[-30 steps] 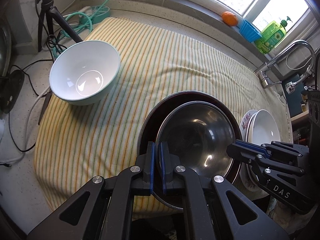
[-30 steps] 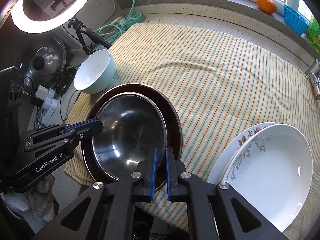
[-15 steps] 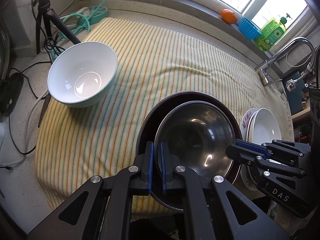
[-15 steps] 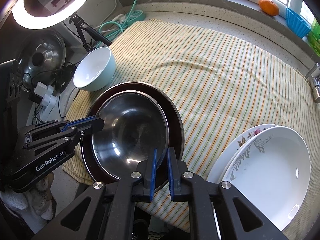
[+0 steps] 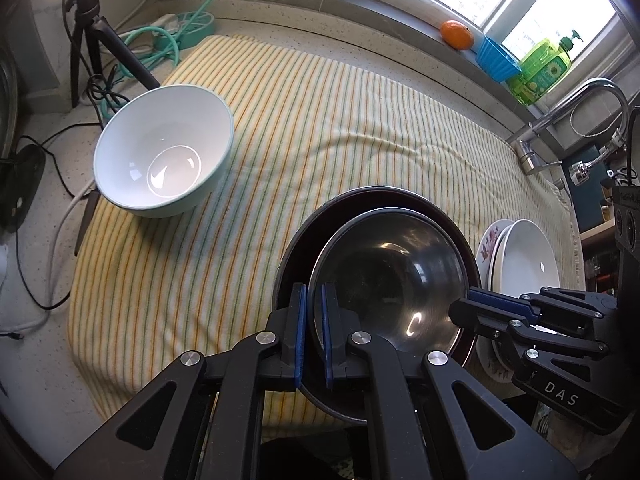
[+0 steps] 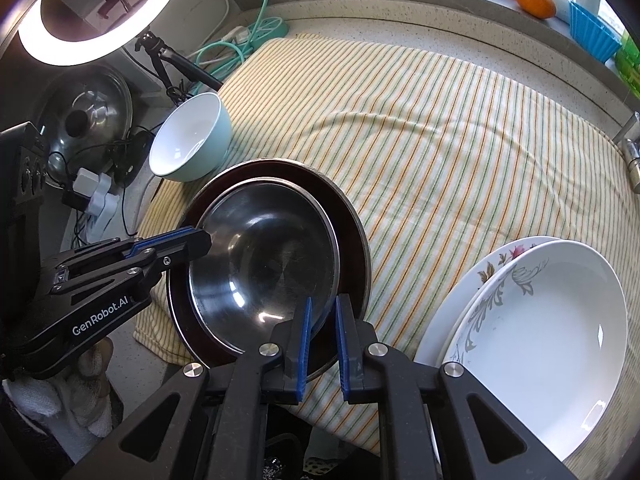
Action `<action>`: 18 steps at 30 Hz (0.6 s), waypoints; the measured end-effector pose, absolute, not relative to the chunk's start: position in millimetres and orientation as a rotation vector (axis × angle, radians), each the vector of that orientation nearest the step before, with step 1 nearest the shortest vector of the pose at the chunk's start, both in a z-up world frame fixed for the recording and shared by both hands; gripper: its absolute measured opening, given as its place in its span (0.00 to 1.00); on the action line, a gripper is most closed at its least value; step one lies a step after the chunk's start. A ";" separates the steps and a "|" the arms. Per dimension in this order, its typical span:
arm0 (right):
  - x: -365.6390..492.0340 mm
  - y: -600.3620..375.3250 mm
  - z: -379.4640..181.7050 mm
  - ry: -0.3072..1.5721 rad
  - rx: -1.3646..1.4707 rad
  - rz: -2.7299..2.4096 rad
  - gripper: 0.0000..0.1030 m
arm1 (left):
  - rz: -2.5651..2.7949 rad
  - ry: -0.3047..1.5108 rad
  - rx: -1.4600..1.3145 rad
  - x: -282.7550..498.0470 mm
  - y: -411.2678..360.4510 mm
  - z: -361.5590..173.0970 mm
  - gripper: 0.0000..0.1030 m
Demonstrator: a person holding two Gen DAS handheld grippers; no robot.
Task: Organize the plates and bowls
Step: 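Open both grippers and release the red bowl, then move both grippers to the rim of the white bowl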
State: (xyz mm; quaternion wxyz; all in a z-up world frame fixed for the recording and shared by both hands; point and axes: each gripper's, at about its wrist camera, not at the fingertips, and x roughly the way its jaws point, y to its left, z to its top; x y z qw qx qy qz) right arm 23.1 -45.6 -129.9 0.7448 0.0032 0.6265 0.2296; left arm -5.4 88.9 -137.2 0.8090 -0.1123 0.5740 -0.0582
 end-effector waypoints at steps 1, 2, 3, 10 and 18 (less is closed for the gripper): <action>22.6 -45.9 -129.0 1.371 0.007 0.502 0.12 | -0.125 1.224 -0.242 -5.6 89.6 -136.0 0.04; 22.1 -46.0 -128.1 1.371 0.009 0.503 0.12 | -0.126 1.221 -0.244 -5.7 90.4 -135.0 0.05; 22.0 -46.5 -127.3 1.371 0.011 0.504 0.12 | -0.126 1.220 -0.249 -5.8 91.1 -134.1 0.05; 21.9 -51.7 -117.5 1.358 0.016 0.499 0.12 | -0.129 1.193 -0.253 -8.2 94.2 -124.7 0.05; 24.2 -53.7 -100.0 1.306 0.017 0.500 0.12 | -0.121 1.163 -0.314 -11.3 107.9 -115.4 0.05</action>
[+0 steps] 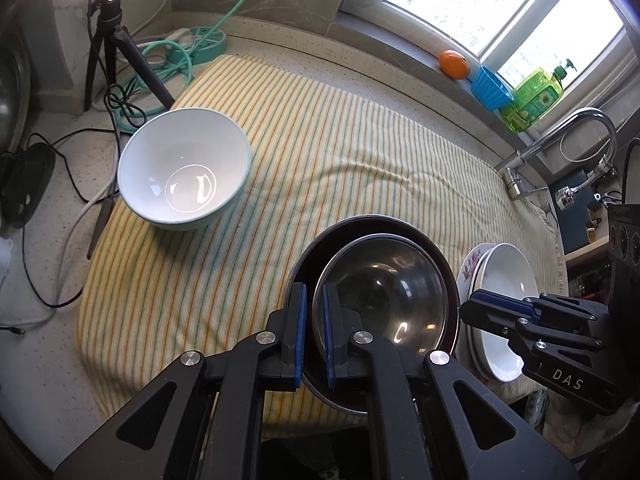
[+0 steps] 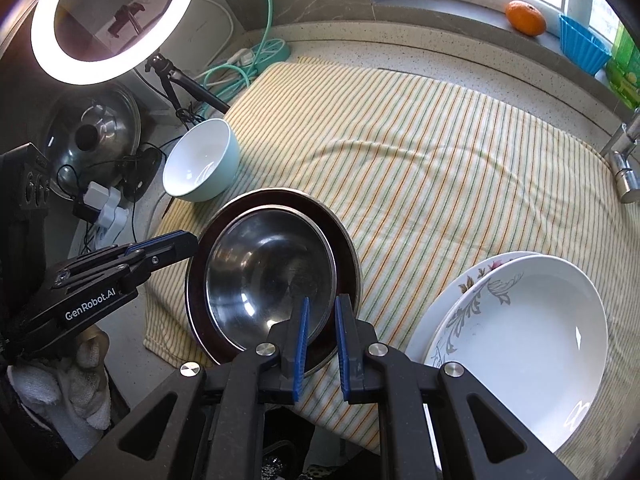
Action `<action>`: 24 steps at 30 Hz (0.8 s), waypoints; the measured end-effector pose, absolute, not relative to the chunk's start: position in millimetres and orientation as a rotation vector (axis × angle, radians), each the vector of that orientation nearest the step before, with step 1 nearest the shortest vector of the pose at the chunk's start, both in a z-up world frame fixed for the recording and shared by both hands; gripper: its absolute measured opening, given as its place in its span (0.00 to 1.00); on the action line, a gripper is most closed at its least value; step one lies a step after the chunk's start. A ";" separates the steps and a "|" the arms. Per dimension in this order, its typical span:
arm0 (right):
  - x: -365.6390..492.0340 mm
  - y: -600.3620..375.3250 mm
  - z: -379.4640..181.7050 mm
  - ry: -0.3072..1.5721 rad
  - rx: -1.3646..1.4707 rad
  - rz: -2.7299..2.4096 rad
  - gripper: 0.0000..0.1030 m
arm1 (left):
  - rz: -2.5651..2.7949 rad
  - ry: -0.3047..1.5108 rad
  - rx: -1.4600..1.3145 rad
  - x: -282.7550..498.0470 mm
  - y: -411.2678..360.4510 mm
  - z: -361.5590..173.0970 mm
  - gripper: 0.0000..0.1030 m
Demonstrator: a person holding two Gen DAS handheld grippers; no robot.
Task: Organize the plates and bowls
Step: 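Move both grippers to the rim of the white bowl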
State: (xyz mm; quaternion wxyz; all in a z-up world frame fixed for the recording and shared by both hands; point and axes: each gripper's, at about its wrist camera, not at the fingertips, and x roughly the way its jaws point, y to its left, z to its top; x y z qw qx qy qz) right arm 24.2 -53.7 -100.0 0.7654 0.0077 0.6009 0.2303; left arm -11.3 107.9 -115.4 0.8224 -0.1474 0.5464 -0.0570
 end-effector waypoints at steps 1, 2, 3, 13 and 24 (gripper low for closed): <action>24.4 -52.8 -97.0 1.292 0.011 0.501 0.12 | -0.116 1.156 -0.326 -12.1 111.1 -114.3 0.05; 25.8 -51.6 -94.3 1.281 0.009 0.506 0.12 | -0.112 1.150 -0.341 -12.7 114.9 -113.3 0.05; 27.6 -50.1 -91.9 1.274 0.011 0.513 0.12 | -0.108 1.143 -0.359 -13.2 119.3 -113.0 0.05; 51.2 -14.9 -75.9 1.216 0.011 0.588 0.17 | 0.019 1.110 -0.467 -24.1 171.7 -117.6 0.05; 96.1 37.4 -88.5 1.266 0.111 0.663 0.17 | 0.143 1.041 -0.593 -18.2 234.6 -125.6 0.08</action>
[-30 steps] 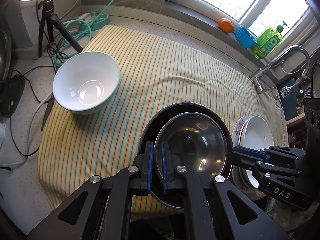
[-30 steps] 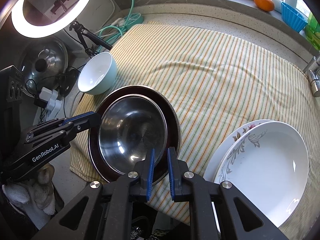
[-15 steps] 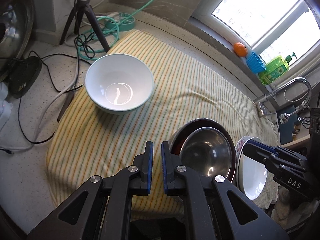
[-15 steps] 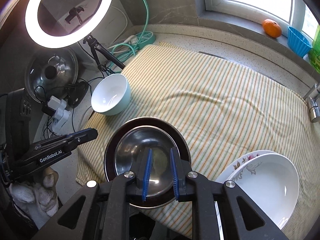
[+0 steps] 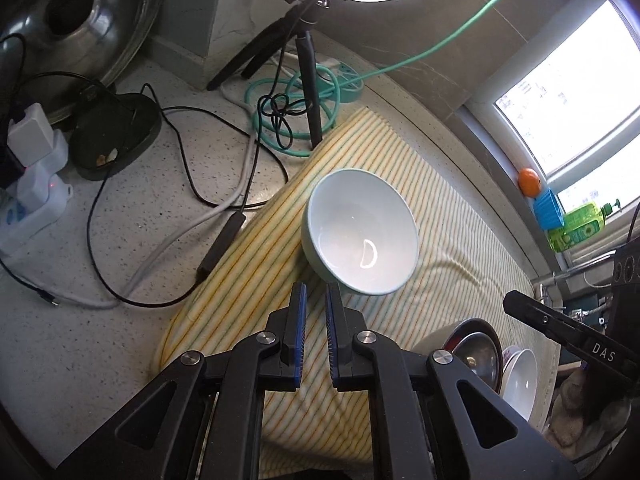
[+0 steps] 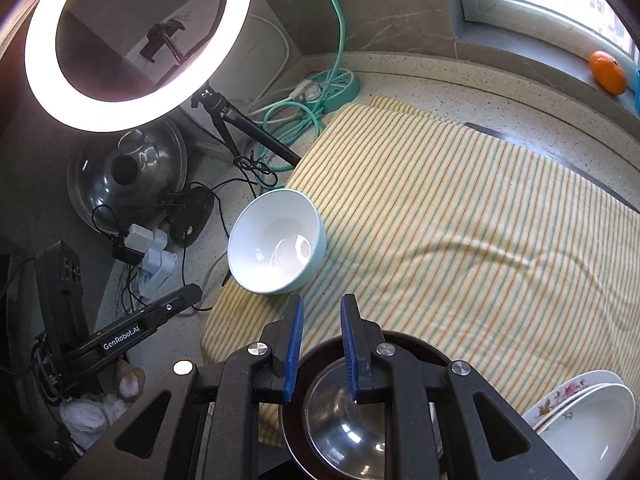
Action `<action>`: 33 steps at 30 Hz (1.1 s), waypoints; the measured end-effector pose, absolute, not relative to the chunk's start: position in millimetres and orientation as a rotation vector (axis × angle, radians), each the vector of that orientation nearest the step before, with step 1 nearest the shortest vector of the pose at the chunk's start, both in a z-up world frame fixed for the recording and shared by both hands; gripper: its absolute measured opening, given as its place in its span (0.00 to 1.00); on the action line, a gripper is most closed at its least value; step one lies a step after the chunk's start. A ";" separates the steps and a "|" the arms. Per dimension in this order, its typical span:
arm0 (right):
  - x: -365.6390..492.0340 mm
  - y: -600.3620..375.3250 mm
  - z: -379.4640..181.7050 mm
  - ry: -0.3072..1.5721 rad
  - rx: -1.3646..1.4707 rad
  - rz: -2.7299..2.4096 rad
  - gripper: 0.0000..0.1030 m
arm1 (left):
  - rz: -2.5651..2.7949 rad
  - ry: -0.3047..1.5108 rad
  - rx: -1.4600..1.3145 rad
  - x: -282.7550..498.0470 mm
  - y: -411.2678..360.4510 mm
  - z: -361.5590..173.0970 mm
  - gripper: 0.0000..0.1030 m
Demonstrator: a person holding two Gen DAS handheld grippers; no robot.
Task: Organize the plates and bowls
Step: 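Move both grippers to the rim of the white bowl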
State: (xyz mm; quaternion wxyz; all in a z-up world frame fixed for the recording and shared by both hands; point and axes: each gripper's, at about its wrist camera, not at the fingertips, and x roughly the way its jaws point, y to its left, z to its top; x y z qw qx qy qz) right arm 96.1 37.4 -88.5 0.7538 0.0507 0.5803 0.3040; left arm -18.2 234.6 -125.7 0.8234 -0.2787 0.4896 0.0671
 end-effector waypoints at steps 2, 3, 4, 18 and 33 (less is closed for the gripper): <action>104.4 43.8 -93.7 1.285 0.136 0.654 0.17 | 0.142 1.036 -0.612 -14.1 239.7 -128.5 0.08; 108.2 47.3 -96.2 1.296 0.151 0.653 0.17 | 0.142 1.036 -0.614 -11.4 241.3 -130.2 0.08; 111.3 50.6 -98.5 1.306 0.161 0.650 0.17 | 0.141 1.037 -0.618 -8.8 243.8 -132.4 0.08; 146.4 90.4 -132.0 1.365 0.185 0.579 0.17 | 0.126 1.053 -0.621 18.0 257.0 -150.1 0.08; 153.3 104.5 -149.6 1.388 0.160 0.562 0.17 | 0.121 1.074 -0.605 32.1 261.4 -156.0 0.08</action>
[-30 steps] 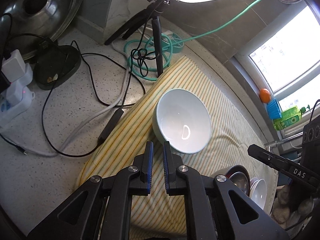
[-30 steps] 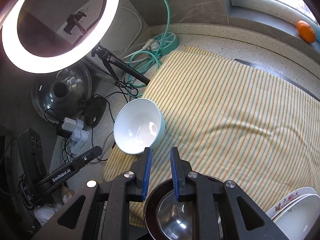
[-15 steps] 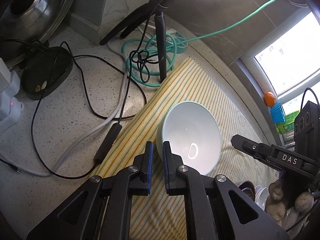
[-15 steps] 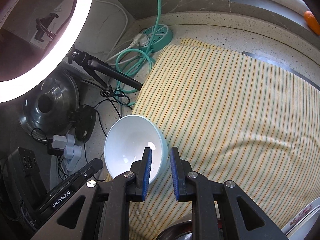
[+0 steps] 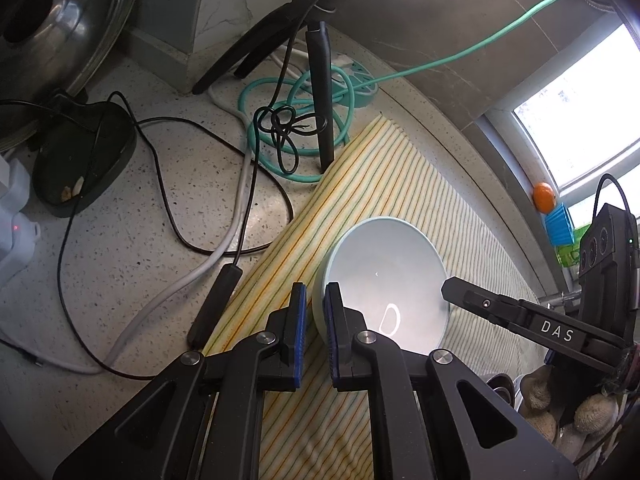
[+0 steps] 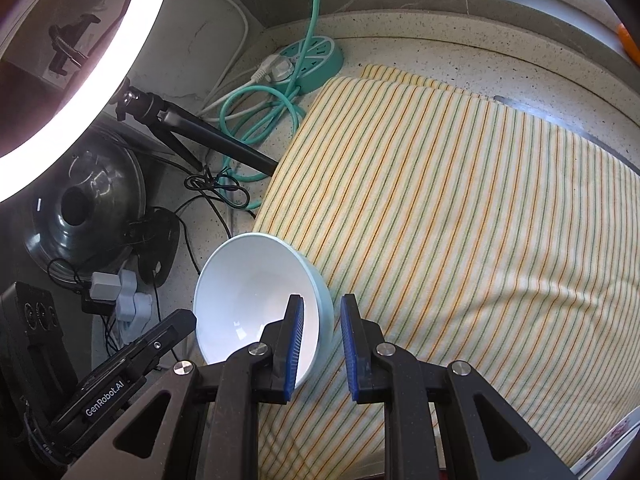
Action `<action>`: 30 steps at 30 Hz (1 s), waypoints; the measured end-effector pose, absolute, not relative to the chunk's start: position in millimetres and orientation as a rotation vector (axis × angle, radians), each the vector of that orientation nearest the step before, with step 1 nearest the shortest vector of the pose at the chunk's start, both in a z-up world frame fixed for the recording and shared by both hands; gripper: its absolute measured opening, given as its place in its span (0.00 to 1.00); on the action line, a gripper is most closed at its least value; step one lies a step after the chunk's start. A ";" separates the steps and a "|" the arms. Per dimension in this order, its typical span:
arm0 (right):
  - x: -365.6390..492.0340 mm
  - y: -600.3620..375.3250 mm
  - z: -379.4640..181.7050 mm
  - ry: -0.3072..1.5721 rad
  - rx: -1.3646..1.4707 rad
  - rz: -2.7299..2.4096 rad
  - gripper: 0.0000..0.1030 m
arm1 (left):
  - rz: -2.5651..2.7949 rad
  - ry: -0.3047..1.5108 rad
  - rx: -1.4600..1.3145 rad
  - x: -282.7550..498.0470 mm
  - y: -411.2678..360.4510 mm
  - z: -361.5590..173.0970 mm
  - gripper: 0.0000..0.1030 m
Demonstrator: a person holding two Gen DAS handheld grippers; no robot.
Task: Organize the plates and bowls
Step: 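Move both grippers to the rim of the white bowl, then close both grippers on the white bowl rim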
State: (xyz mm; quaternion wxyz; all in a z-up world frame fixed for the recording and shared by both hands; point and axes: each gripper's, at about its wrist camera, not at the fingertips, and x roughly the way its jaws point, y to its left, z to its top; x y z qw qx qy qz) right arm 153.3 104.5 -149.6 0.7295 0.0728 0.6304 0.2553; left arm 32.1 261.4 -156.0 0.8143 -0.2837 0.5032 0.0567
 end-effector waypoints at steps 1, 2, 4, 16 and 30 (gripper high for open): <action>153.0 104.7 -150.6 1.391 0.159 0.564 0.17 | 0.125 1.074 -0.604 31.6 261.6 -156.4 0.08; 152.9 106.2 -151.7 1.393 0.156 0.566 0.17 | 0.124 1.077 -0.602 31.5 261.6 -157.1 0.08; 152.7 107.7 -153.7 1.398 0.147 0.569 0.17 | 0.118 1.082 -0.597 33.2 261.6 -158.3 0.08; 152.4 111.0 -158.7 1.408 0.128 0.585 0.09 | 0.085 1.112 -0.606 37.7 256.2 -165.0 0.07; 150.0 112.1 -155.5 1.399 0.101 0.573 0.06 | 0.084 1.119 -0.598 39.8 254.3 -164.7 0.06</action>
